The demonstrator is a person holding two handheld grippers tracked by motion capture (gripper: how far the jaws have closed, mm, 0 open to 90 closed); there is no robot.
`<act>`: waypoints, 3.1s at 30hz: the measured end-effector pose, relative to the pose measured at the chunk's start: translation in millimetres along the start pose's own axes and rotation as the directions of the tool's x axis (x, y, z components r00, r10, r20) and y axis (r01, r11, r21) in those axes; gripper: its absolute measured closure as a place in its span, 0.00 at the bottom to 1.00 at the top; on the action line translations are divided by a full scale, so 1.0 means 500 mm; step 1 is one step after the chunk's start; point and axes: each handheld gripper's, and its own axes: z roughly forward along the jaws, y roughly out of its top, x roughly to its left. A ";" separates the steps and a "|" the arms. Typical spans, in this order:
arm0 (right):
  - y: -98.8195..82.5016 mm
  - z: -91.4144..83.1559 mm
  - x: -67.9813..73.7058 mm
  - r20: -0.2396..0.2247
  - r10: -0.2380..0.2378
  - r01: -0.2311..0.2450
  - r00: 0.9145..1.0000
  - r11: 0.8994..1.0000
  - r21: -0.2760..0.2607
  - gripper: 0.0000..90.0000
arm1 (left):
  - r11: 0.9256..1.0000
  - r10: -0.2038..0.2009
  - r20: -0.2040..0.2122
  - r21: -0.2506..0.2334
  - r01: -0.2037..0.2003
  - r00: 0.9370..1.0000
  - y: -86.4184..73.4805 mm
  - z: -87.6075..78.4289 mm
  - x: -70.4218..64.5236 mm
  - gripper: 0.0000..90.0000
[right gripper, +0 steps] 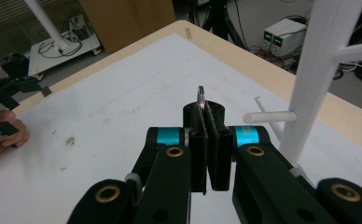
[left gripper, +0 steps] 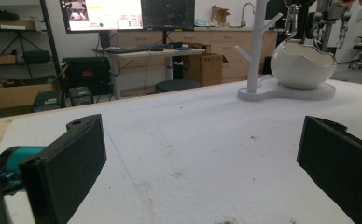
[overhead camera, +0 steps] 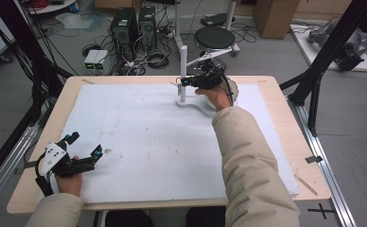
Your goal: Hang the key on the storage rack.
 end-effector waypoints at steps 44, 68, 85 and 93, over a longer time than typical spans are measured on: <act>-0.028 0.040 -0.063 0.114 0.107 -0.107 0.988 0.994 -0.002 0.98 | 1.000 0.002 -0.001 0.001 -0.002 1.000 0.000 0.000 0.001 0.02; -0.032 0.003 -0.048 0.142 0.096 -0.089 0.985 0.994 -0.058 0.76 | 1.000 0.007 -0.001 -0.009 -0.007 1.000 0.000 -0.002 -0.001 0.02; -0.087 -0.169 0.074 0.259 -0.099 0.113 0.961 0.993 -0.037 0.00 | 1.000 0.016 -0.002 0.000 -0.016 1.000 0.000 -0.001 -0.002 0.02; -0.208 -0.248 0.089 0.237 -0.141 0.180 0.961 0.971 -0.154 0.00 | 1.000 0.020 -0.008 0.010 -0.020 1.000 0.001 0.001 -0.003 0.02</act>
